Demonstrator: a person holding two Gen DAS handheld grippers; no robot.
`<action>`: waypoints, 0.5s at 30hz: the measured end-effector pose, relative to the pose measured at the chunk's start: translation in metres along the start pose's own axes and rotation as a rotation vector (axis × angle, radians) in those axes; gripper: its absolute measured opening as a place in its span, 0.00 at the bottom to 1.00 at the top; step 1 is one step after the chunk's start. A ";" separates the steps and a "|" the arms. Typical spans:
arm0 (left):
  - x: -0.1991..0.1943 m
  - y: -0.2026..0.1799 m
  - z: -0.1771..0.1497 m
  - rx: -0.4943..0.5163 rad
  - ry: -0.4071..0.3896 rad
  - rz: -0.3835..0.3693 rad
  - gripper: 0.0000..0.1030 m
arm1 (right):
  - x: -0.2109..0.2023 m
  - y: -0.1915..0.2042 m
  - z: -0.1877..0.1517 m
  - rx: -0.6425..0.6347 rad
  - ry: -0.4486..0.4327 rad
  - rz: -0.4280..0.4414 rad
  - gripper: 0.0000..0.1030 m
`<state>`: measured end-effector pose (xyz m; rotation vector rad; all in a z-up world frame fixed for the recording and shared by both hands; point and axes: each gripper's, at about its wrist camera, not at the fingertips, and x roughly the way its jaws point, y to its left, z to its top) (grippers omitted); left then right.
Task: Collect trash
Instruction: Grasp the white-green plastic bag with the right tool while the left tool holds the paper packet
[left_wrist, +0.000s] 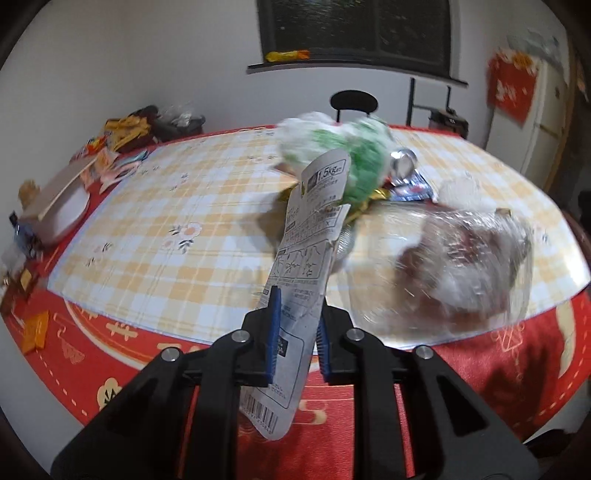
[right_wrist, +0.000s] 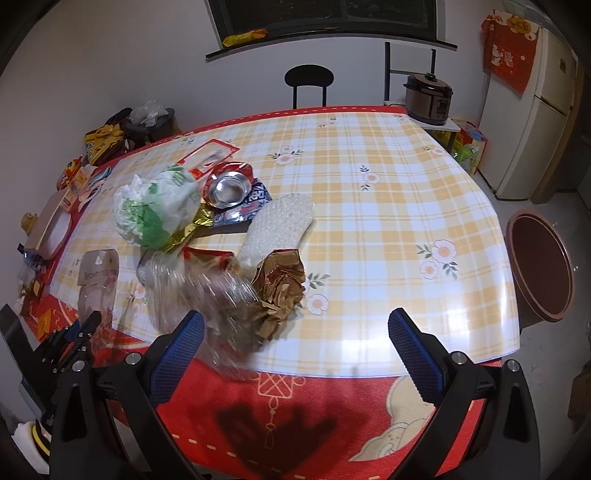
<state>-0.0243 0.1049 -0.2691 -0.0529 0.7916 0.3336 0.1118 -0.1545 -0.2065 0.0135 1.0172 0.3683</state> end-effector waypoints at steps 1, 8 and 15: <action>-0.002 0.004 0.002 -0.009 -0.003 0.001 0.20 | 0.001 0.005 0.002 -0.006 -0.001 0.005 0.95; -0.018 0.027 0.010 -0.060 -0.035 -0.007 0.20 | 0.010 0.027 0.007 -0.034 0.010 0.023 0.95; -0.029 0.050 0.024 -0.110 -0.069 -0.039 0.20 | 0.016 0.047 0.014 -0.058 0.007 0.024 0.95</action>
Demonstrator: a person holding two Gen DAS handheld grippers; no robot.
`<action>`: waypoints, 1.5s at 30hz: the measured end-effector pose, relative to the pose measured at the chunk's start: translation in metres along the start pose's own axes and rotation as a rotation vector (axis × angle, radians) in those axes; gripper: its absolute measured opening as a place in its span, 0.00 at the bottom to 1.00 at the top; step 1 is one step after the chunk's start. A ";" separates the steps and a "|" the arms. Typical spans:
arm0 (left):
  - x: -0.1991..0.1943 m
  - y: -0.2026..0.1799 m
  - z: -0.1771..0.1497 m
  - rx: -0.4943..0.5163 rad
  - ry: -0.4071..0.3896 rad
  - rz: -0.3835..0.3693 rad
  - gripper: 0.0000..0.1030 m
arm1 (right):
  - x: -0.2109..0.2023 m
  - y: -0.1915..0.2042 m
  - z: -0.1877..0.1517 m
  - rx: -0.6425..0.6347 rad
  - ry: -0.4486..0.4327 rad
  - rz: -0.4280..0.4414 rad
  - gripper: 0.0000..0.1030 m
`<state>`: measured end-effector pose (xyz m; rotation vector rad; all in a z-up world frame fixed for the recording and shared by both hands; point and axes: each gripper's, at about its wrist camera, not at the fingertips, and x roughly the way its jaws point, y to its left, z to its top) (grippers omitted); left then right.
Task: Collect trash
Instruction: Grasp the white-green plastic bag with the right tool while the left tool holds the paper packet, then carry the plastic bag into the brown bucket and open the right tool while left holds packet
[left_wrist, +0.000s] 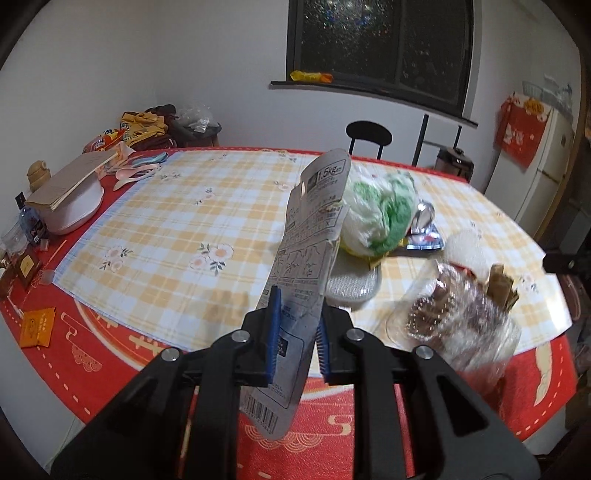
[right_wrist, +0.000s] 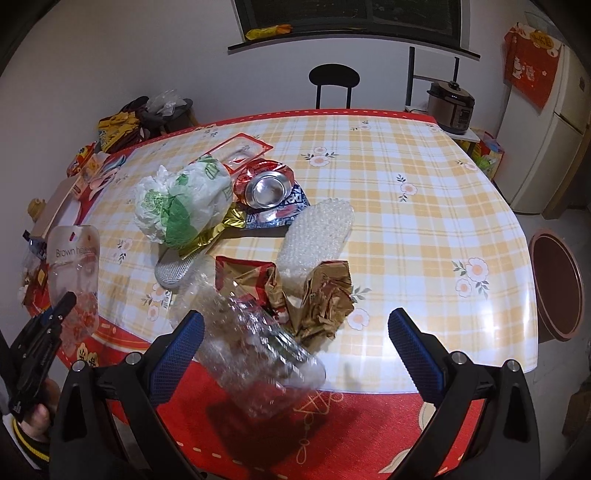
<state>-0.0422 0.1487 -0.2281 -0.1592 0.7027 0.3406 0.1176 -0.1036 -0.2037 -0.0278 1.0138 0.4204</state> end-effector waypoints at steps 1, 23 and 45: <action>-0.002 0.004 0.004 -0.008 -0.008 -0.005 0.20 | 0.000 0.002 0.002 -0.001 -0.003 -0.001 0.95; 0.012 0.077 0.067 -0.087 -0.074 -0.128 0.20 | 0.104 0.110 0.107 0.004 -0.015 0.151 0.85; 0.031 0.096 0.090 -0.067 -0.089 -0.222 0.20 | 0.066 0.089 0.100 0.209 -0.142 0.223 0.28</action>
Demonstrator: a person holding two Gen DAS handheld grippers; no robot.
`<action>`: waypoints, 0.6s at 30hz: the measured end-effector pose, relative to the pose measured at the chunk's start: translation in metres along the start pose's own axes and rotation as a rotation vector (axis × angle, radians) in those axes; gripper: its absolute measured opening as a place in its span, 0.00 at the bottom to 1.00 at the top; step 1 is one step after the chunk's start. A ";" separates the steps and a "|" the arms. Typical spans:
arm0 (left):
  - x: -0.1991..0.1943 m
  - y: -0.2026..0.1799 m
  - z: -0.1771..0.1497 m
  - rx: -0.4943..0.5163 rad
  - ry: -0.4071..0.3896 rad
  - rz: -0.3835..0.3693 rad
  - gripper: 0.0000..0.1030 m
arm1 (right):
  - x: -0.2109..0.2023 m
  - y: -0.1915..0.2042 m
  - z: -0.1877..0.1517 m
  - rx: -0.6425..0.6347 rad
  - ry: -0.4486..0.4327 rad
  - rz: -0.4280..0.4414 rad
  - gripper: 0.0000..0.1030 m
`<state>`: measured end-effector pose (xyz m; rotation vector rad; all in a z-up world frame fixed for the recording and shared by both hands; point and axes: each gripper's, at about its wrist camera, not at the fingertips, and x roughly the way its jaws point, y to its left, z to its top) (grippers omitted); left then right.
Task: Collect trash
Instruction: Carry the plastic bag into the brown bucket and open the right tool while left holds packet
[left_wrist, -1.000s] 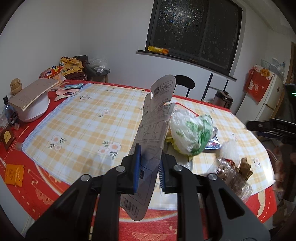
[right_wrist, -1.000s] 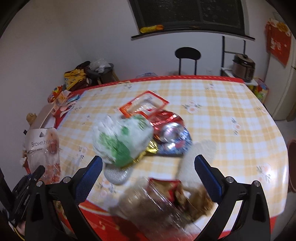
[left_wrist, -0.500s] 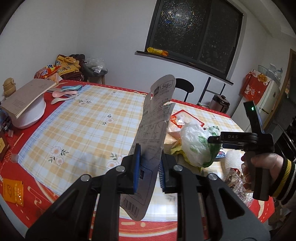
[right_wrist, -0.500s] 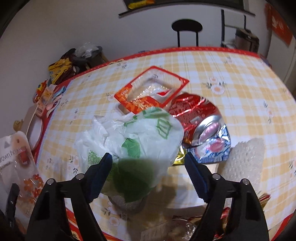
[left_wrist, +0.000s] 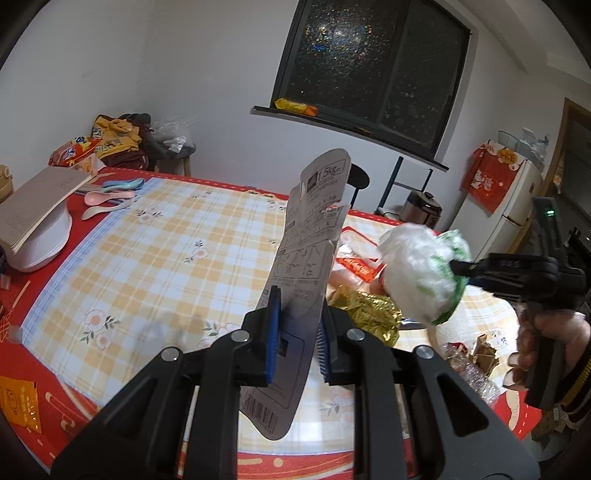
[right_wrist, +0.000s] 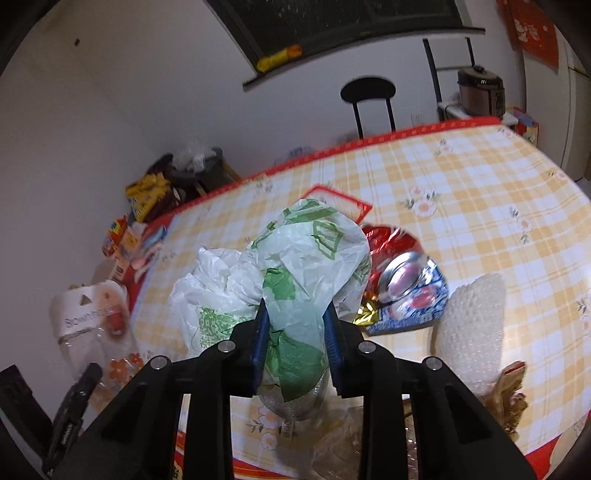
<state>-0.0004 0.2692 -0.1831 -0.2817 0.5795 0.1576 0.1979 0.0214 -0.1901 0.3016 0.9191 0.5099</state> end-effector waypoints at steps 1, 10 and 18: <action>0.000 -0.001 0.001 0.001 -0.003 -0.006 0.20 | -0.011 -0.001 0.003 -0.003 -0.025 0.000 0.28; 0.002 -0.025 0.016 0.022 -0.030 -0.097 0.20 | -0.097 -0.042 0.014 0.018 -0.196 -0.103 0.28; 0.014 -0.087 0.025 0.084 -0.036 -0.185 0.20 | -0.162 -0.109 0.005 0.079 -0.289 -0.197 0.28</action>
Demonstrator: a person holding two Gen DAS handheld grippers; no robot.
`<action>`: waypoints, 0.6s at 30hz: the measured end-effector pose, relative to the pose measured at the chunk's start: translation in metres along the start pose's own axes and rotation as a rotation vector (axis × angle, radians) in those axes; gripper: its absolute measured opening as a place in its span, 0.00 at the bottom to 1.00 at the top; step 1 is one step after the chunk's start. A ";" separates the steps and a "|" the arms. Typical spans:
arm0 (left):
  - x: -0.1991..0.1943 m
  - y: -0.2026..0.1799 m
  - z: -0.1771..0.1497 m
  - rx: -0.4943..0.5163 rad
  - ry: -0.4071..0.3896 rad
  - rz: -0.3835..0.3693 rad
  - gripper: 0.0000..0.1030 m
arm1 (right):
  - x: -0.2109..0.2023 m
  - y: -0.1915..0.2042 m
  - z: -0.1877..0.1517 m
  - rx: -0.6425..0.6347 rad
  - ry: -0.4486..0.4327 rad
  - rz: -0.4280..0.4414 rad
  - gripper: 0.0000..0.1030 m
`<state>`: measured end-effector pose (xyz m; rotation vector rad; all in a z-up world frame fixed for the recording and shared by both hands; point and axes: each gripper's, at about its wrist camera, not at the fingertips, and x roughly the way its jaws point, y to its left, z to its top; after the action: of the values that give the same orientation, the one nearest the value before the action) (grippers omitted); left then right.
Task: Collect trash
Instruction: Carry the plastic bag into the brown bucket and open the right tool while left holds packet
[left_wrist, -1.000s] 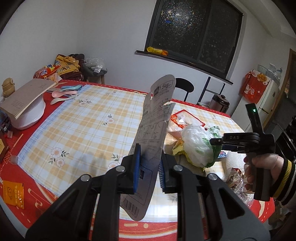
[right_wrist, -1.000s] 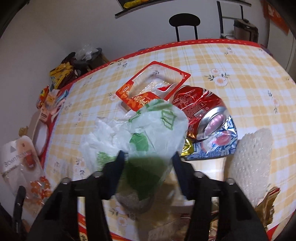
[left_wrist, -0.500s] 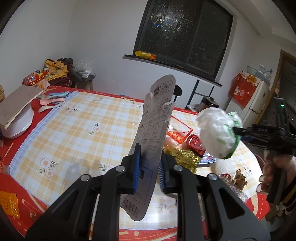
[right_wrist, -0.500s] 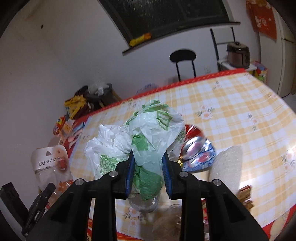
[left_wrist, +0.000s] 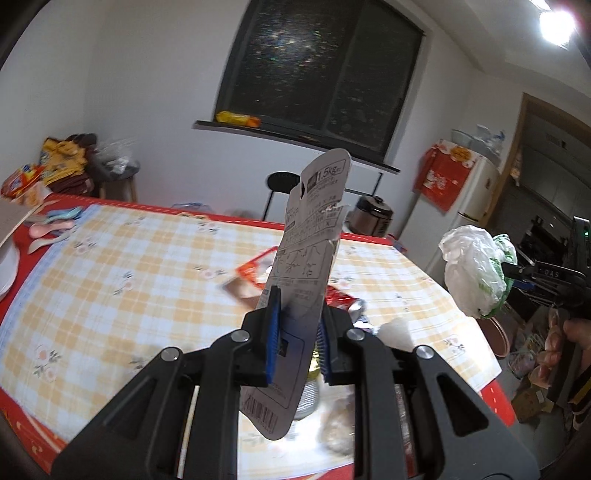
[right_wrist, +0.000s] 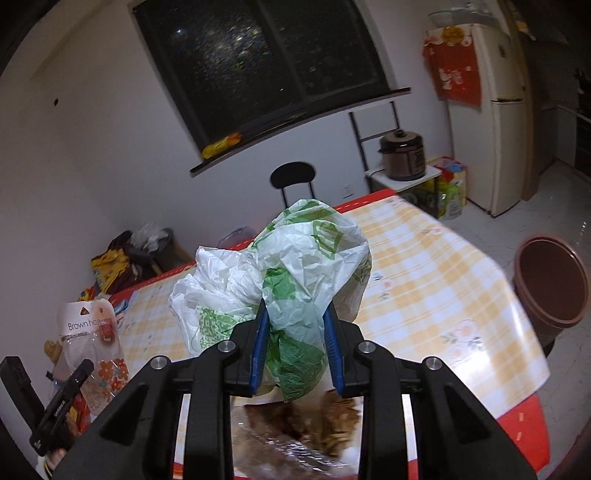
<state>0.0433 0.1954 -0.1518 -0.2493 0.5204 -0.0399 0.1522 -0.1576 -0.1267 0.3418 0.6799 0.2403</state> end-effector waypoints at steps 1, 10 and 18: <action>0.002 -0.007 0.001 0.008 0.001 -0.007 0.20 | -0.004 -0.010 0.001 0.009 -0.009 -0.007 0.28; 0.023 -0.114 0.012 0.039 -0.034 -0.002 0.20 | -0.029 -0.124 0.030 0.034 -0.049 -0.030 0.28; 0.050 -0.232 0.017 0.043 -0.027 0.016 0.20 | -0.039 -0.254 0.072 0.023 -0.075 -0.048 0.28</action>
<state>0.1008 -0.0311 -0.1048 -0.2033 0.4940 -0.0317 0.1966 -0.4199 -0.1498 0.3546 0.6161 0.1736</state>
